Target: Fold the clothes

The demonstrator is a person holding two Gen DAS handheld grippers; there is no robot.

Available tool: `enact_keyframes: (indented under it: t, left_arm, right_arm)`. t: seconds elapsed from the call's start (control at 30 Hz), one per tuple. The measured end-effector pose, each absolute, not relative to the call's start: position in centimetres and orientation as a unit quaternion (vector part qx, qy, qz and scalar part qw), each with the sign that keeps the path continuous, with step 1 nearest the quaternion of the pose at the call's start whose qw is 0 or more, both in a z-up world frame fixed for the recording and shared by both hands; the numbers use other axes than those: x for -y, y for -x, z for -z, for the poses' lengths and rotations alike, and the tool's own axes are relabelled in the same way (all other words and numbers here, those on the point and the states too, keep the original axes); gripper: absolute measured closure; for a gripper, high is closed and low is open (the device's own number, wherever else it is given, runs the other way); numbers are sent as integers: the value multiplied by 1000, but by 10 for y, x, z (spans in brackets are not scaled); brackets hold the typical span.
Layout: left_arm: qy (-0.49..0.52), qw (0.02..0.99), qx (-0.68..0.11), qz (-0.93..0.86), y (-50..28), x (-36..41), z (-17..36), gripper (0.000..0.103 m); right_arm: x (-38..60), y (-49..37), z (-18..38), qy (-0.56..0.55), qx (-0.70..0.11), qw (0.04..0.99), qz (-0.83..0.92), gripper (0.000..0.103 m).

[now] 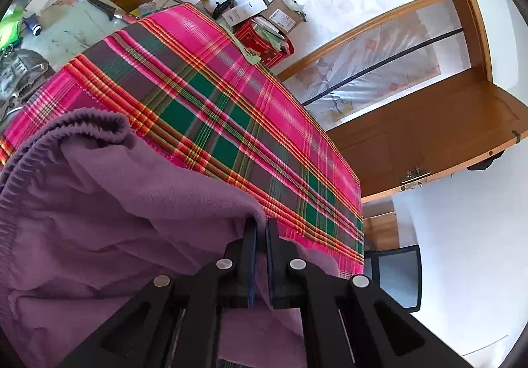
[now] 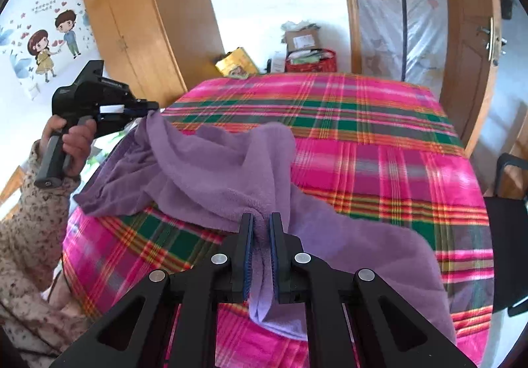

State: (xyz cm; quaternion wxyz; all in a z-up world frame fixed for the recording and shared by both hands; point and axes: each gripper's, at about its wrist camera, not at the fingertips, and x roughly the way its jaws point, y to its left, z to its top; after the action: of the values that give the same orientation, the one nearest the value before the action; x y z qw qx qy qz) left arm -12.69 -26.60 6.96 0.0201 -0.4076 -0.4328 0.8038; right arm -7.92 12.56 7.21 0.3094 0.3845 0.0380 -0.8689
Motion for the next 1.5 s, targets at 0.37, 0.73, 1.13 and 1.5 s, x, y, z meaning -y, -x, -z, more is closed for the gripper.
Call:
enact_keyframes:
  t: [0.37, 0.73, 1.13, 1.5]
  left_arm:
    - [415, 7, 443, -795, 138, 263, -62, 98]
    - [401, 1, 463, -791, 135, 274, -69, 98]
    - [402, 3, 460, -792, 134, 273, -70, 98]
    - [400, 11, 436, -806, 143, 255, -84, 98]
  right_arm:
    - [-85, 55, -81, -332, -139, 308, 881, 75]
    - [-12, 48, -35, -340, -253, 365, 829, 73]
    - [-36, 63, -36, -357, -255, 303, 846, 99]
    - [-71, 86, -107, -272, -235, 237, 903, 99]
